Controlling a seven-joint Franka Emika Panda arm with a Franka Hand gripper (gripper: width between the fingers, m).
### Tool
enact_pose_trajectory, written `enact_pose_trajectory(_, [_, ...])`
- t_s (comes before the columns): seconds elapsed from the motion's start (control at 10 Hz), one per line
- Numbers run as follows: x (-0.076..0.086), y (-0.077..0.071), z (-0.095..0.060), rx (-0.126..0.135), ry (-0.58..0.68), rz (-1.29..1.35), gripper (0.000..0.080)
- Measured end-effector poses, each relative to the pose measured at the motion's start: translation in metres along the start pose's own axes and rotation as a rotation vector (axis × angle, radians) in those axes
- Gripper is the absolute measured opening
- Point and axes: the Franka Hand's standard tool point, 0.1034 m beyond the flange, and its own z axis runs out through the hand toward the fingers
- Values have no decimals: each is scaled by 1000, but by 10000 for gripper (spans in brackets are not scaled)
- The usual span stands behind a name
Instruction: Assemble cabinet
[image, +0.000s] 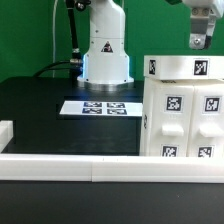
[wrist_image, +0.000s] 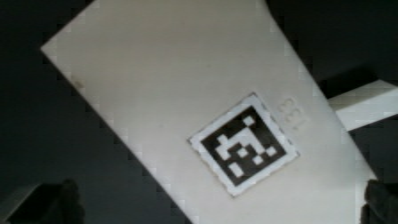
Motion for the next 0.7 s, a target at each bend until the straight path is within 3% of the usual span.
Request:
enact_pose_trajectory(0.5, [-8, 0, 6, -1, -43, -384, 797])
enact_pose_trajectory(0.7, [-10, -4, 12, 9, -48, -402, 797])
